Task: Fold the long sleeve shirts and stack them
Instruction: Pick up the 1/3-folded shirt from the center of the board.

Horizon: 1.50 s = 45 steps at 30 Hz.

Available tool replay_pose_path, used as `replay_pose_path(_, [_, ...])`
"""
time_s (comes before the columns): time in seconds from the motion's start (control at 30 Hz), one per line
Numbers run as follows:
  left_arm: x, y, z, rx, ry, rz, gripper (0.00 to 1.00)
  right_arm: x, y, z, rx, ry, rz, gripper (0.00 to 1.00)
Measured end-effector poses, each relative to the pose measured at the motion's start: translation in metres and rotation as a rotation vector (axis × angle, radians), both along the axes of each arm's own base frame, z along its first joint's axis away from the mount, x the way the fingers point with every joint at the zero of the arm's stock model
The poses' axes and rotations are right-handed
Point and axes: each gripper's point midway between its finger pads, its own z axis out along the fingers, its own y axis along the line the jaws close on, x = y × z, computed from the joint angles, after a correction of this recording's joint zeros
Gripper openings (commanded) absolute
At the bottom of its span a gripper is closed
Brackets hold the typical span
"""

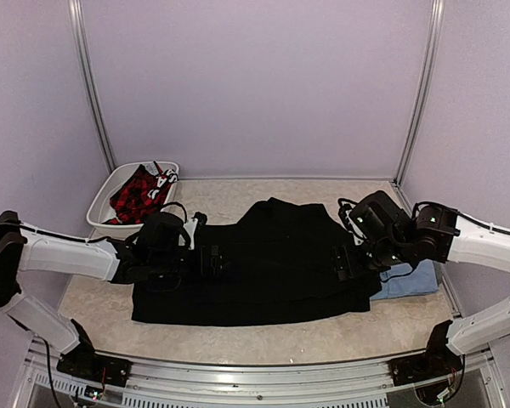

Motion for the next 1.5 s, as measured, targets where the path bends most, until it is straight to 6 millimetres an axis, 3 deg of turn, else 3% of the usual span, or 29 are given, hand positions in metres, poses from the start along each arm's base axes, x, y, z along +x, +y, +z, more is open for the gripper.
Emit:
replay_pose_path(0.1, [0.019, 0.005, 0.034, -0.049, -0.068, 0.030, 0.99, 0.029, -0.003, 0.005, -0.019, -0.049, -0.014, 0.78])
replay_pose_path(0.27, [0.060, 0.028, 0.066, -0.077, -0.135, 0.110, 0.99, 0.112, -0.021, 0.011, -0.020, -0.135, -0.080, 0.77])
replay_pose_path(0.5, [0.078, 0.040, 0.074, -0.053, -0.148, 0.137, 0.99, 0.224, -0.017, 0.005, 0.020, -0.184, -0.061, 0.79])
replay_pose_path(0.6, [0.087, 0.041, 0.074, -0.042, -0.144, 0.140, 0.99, 0.261, -0.010, -0.011, 0.051, -0.169, -0.032, 0.81])
replay_pose_path(0.73, [0.090, 0.043, 0.059, -0.013, -0.107, 0.137, 0.98, 0.300, -0.005, -0.040, 0.088, -0.133, -0.001, 0.82])
replay_pose_path(1.0, [0.088, 0.043, 0.046, 0.005, -0.074, 0.126, 0.98, 0.337, -0.005, -0.078, 0.203, -0.060, 0.046, 0.82])
replay_pose_path(1.33, [0.087, 0.041, 0.035, 0.014, -0.046, 0.115, 0.99, 0.347, -0.004, -0.108, 0.311, 0.019, 0.069, 0.75])
replay_pose_path(1.5, [0.087, 0.041, 0.032, 0.016, -0.039, 0.117, 0.99, 0.351, 0.002, -0.120, 0.345, 0.043, 0.082, 0.64])
